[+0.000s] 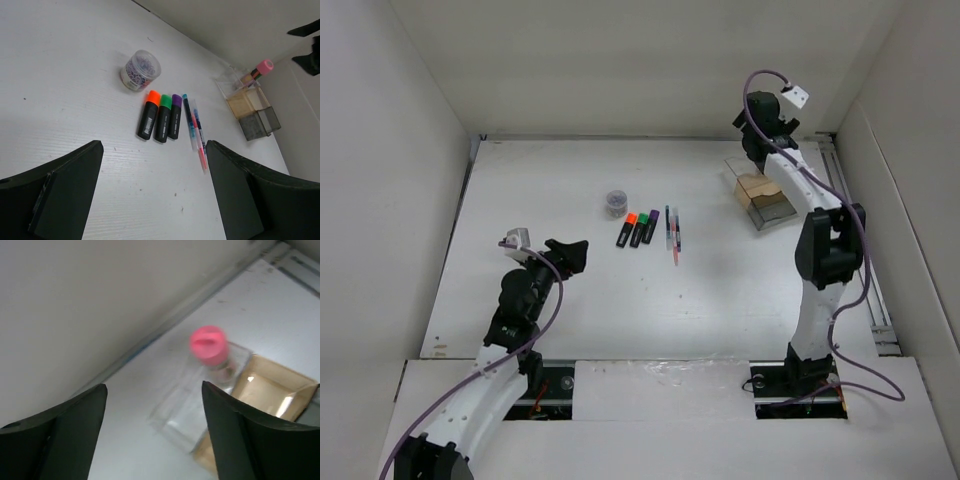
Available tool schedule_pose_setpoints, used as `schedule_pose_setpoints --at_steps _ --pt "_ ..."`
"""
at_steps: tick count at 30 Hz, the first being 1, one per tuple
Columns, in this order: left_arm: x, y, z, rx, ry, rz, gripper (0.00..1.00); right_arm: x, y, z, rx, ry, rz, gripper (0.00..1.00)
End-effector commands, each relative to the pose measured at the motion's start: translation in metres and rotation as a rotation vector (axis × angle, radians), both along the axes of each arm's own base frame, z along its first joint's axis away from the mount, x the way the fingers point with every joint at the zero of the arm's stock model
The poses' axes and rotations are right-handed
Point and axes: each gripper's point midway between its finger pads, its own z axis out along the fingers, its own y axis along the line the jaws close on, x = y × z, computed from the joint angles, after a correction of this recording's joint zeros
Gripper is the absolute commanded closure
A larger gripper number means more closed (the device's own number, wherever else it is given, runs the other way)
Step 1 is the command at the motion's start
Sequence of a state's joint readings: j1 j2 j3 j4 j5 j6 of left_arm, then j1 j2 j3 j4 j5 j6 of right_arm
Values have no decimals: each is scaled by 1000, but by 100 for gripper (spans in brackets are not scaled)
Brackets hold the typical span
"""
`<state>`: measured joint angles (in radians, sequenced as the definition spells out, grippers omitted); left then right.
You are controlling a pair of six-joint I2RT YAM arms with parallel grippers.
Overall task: Sort the stationery into containers
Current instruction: Place the stationery in the storage box, then pick up the stationery from the center of the board.
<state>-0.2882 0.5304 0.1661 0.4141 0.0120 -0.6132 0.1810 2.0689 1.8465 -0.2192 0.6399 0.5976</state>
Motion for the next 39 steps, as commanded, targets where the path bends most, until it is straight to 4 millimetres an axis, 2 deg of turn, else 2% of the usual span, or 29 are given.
schedule_pose_setpoints --at_steps 1,3,4,5,6,7,8,10,11,12,13,14,16,18,21,22,23,24,25,29,31,32,33,34,35,39 --pt "1 9 19 0 -54 51 18 -22 70 87 53 -198 163 20" --pt "1 18 18 7 -42 101 18 -27 118 82 69 -184 314 44" --pt "1 22 17 10 -38 118 18 -34 156 74 77 -167 390 55" --pt "-1 27 20 2 -35 148 18 -38 180 65 80 -145 458 77" --pt "-2 28 20 2 -35 148 18 -41 198 59 83 -136 494 85" --pt "-2 29 23 -10 -43 159 18 -51 231 48 86 -115 557 89" --pt "-4 30 24 -15 -55 159 18 -51 250 36 86 -96 590 89" --pt "-5 30 26 -18 -63 159 18 -59 281 19 94 -64 644 77" --pt "-5 30 23 -14 -52 159 18 -66 307 2 84 -24 684 64" --pt "-6 30 20 -9 -41 159 18 -69 321 -5 82 -3 711 49" --pt "-6 30 20 -9 -41 159 18 -73 333 -12 66 18 734 25" --pt "-6 28 20 -10 -40 147 18 -86 351 -25 54 68 772 15" --pt "-6 28 25 -17 -59 147 18 -83 374 -36 17 95 809 0" --pt "-6 28 23 -14 -50 147 18 -85 393 -54 -6 141 824 0" --pt "-7 27 25 -18 -59 136 18 -81 396 -67 -52 171 793 0" --pt "-8 27 26 -18 -60 136 18 -80 396 -83 -61 194 792 0" --pt "-8 27 26 -18 -60 136 18 -79 395 -83 -66 193 782 0" --pt "-8 27 26 -18 -60 136 18 -78 393 -93 -79 206 768 0" --pt "-8 27 26 -18 -60 136 18 -81 396 -93 -85 203 768 0" --pt "-9 25 28 -22 -69 126 18 -81 388 -117 -119 243 740 0" --pt "-8 25 29 -24 -74 126 18 -79 388 -122 -124 243 732 6" --pt "-8 23 29 -25 -74 113 18 -81 387 -131 -132 263 731 7" --pt "-8 23 29 -25 -74 113 18 -85 392 -131 -126 261 738 7" --pt "-8 23 29 -25 -74 113 18 -87 391 -136 -131 274 738 14" --pt "-8 23 29 -25 -74 113 18 -90 397 -138 -129 265 747 15" --pt "-7 23 27 -22 -66 113 18 -92 397 -141 -128 279 757 12"
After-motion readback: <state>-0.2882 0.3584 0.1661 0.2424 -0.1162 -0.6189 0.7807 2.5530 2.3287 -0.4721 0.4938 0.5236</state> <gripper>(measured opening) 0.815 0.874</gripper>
